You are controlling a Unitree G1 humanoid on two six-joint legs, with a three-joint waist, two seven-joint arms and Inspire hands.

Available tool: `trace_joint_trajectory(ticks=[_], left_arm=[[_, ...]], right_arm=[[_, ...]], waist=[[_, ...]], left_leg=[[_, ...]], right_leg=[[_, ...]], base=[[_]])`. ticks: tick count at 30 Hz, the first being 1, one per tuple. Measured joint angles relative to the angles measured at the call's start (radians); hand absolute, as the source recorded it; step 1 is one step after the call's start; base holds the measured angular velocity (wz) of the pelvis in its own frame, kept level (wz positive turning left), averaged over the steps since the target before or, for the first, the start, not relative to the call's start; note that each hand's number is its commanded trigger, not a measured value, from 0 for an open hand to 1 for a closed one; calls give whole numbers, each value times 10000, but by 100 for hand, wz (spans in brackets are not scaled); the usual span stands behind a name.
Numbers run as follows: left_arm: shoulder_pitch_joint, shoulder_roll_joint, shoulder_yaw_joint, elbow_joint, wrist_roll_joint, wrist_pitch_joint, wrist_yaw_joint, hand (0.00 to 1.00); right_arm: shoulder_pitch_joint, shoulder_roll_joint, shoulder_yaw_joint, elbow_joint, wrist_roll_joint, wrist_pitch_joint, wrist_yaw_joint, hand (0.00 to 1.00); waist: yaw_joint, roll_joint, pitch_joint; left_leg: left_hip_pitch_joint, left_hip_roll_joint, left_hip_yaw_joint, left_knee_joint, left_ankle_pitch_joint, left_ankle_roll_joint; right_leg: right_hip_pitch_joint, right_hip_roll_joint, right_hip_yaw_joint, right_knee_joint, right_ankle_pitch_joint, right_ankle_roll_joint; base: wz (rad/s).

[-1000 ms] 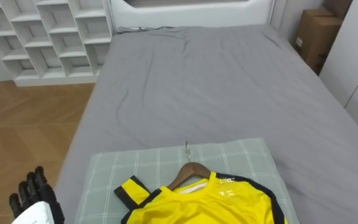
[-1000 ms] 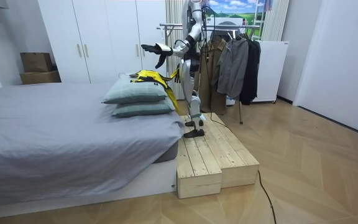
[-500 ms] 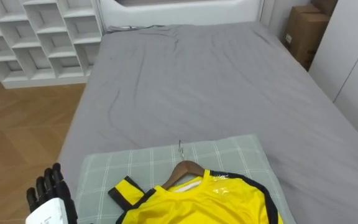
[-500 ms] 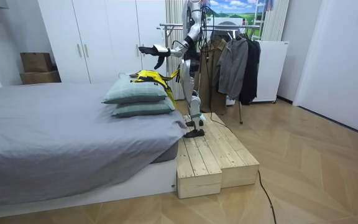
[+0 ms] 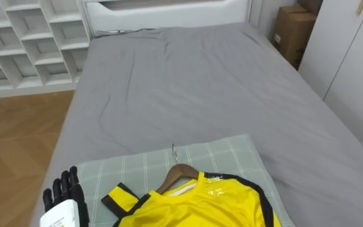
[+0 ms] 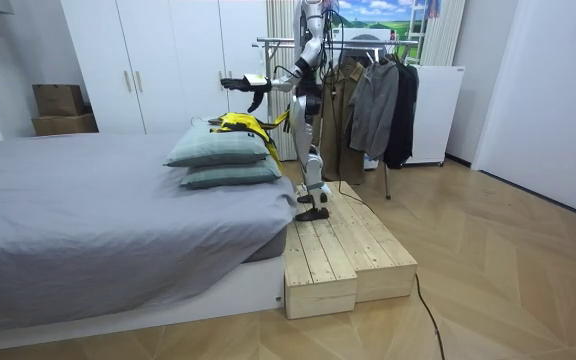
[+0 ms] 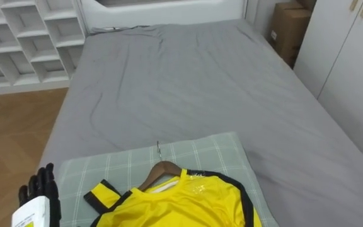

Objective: Hang clothes

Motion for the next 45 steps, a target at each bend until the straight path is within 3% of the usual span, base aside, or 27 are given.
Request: trace_joint_trajectory(ticks=[7,14,23,31,37,45], left_arm=[[-44,8,26,-1,127,-45,-33,0],[-671,7,18,-4,128,-212,-354,0],[-835,11,13,-3,110,-219,-1142,0],[-1257,13,1,-1,114,-231,-1180,0],[-1473,21,1,-1,114,-232,-1260,0],[-1520,33,-24,-2,115,-209,-2095,0]], right_arm=[[6,52,-69,15,6,-208,31,0],[30,-4,-78,-19,-14,-233,28,0],[29,9,-274,-32,-6,-344,36,0],[1,-63,-394,21,-191,-444,122,0],[102,-88,-486,67,-460,-403,128,0],[107,-84,-659,187,-1108,-315,126,0]], waist=[[29,24,4],[24,115,28],[-213,129,37],[-461,265,114],[-648,299,99],[-760,294,94]], left_leg=[[9,125,175,4,-24,-39],[13,131,204,6,-25,-41],[14,135,294,-30,-26,-41],[5,133,277,-62,-26,-41],[73,136,349,-126,-25,-41],[94,141,480,-132,-25,-41]], right_leg=[[-76,120,279,6,113,-41],[-132,146,449,6,126,-62],[-155,146,523,-5,128,-60],[-189,144,521,1,128,-59],[-194,150,618,7,128,-59],[-196,144,652,4,127,-58]], base=[[-10],[-7],[-1],[0],[-5],[-1]])
